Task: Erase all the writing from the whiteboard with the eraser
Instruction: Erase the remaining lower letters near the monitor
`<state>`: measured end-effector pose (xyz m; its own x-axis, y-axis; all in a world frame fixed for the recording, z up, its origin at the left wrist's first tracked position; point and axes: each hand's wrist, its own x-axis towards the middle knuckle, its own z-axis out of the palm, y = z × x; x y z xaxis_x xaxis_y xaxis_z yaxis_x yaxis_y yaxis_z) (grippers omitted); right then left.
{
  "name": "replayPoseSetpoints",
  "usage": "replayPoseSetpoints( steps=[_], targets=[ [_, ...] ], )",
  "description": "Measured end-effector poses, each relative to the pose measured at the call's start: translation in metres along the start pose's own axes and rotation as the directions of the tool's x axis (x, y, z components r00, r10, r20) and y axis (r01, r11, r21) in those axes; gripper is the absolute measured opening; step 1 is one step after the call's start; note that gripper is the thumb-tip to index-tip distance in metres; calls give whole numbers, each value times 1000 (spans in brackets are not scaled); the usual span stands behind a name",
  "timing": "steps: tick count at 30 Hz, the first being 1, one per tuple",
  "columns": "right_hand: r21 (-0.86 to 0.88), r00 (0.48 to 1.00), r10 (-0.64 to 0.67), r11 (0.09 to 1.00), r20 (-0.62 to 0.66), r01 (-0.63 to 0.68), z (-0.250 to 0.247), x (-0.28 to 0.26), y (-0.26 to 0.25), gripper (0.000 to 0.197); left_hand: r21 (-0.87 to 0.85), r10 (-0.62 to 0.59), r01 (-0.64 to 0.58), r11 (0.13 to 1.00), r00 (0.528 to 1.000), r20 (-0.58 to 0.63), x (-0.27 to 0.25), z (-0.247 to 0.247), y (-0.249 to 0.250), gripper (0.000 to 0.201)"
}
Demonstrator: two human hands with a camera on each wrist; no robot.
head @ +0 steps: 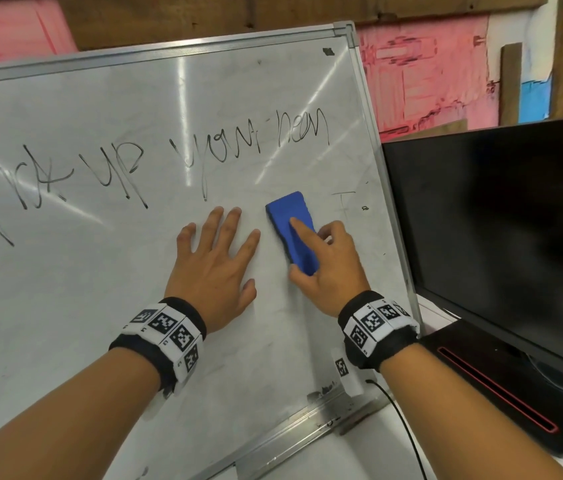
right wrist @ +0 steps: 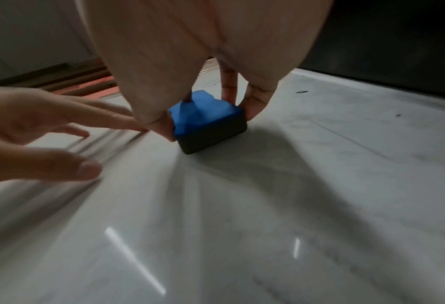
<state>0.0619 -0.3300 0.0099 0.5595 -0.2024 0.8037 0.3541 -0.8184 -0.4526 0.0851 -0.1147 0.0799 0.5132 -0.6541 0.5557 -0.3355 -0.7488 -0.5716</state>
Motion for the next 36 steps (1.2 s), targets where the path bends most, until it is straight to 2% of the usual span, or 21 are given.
replayPoseSetpoints(
  steps=[3, 4, 8, 9, 10, 13, 14, 16, 18, 20, 23, 26, 29, 30, 34, 36],
  targets=[
    [74, 979, 182, 982, -94, -176, -2, 12, 9, 77, 1, -3, 3, 1000, 1000, 19, -1, 1, 0, 77],
    [85, 976, 192, 979, -98, -184, -1, 13, 10, 78, 1, -2, 2, 1000, 1000, 20, -2, 1, 0, 78],
    [19, 999, -31, 999, 27, 30, -2, 0, 0, 73, 6, 3, -3, 1000, 1000, 1, -1, 2, 0, 77],
    [-6, 998, -51, 999, 43, 52, -3, -1, 2, 72, 10, 1, -1, 1000, 1000, 3, -1, 2, 0, 77],
    [-13, 999, -24, 1000, 28, 25, -3, 1, 5, 72, 15, -2, 2, 1000, 1000, 6, -1, 2, 1, 77],
    [76, 977, 196, 979, -89, -189, -5, 7, 15, 77, 13, -8, 7, 1000, 1000, 13, -1, 2, 1, 77],
    [86, 975, 203, 977, -93, -195, -5, 6, 16, 78, 12, -8, 8, 1000, 1000, 16, -1, 2, 1, 77],
    [83, 996, 82, 993, -24, -80, -3, -6, 13, 76, 12, -5, 5, 1000, 1000, 10, 0, 2, 1, 77],
    [58, 991, -95, 994, 94, 90, 1, -25, 11, 74, 2, -5, 5, 1000, 1000, -13, -1, 3, 3, 78],
    [12, 976, -148, 989, 161, 148, 5, -41, 20, 74, 4, -12, 12, 1000, 1000, -10, -3, 3, 5, 78],
    [-15, 986, -72, 997, 150, 75, 6, -56, 37, 73, 13, -17, 17, 1000, 1000, 3, -3, 3, 6, 78],
    [-20, 991, 112, 994, 71, -111, 3, -70, 54, 75, 10, -13, 12, 1000, 1000, 21, -4, 4, 9, 79],
    [33, 932, 363, 932, -23, -362, 6, -82, 61, 78, -5, -12, 12, 1000, 1000, 15, -4, 6, 14, 78],
    [27, 929, 369, 929, -22, -368, 8, -86, 60, 78, -15, -12, 12, 1000, 1000, 8, -4, 6, 17, 78],
    [-33, 970, 212, 977, 122, -209, 9, -96, 58, 73, -27, 10, -9, 1000, 1000, 29, 0, 7, 28, 78],
    [-45, 968, 212, 977, 133, -208, 4, -96, 64, 71, -39, 11, -10, 999, 1000, 29, 1, 8, 33, 78]
  ],
)
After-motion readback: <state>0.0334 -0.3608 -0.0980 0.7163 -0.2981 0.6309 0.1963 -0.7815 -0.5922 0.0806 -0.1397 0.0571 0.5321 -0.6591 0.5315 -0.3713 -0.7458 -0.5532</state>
